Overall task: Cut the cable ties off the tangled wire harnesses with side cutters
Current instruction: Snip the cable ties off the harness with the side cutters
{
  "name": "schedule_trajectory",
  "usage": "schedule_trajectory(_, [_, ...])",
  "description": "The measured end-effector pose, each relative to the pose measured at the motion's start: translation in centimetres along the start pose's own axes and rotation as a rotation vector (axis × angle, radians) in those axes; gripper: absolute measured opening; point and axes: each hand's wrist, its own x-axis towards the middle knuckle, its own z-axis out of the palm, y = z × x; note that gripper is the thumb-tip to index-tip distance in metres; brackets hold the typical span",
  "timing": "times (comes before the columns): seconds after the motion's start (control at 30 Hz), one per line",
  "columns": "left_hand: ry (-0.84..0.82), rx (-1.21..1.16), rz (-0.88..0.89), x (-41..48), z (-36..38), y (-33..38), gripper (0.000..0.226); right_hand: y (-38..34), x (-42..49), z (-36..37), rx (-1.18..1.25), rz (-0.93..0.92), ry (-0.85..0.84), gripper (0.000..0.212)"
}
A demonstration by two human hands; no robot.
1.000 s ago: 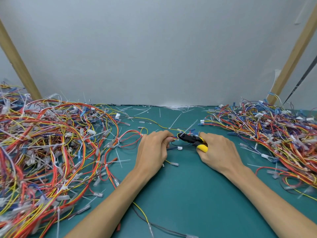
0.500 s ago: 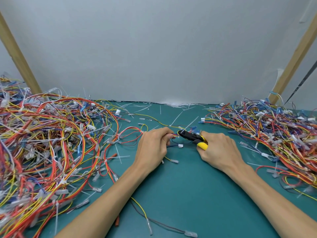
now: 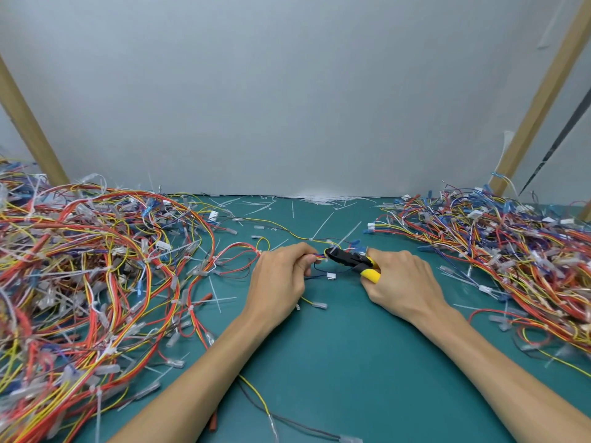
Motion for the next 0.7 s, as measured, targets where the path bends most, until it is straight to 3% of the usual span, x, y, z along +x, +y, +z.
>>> schedule_trajectory(0.7, [-0.031, -0.006, -0.028, -0.07, -0.06, 0.15, 0.017, -0.05, -0.15, 0.26, -0.014, 0.011, 0.024, 0.017])
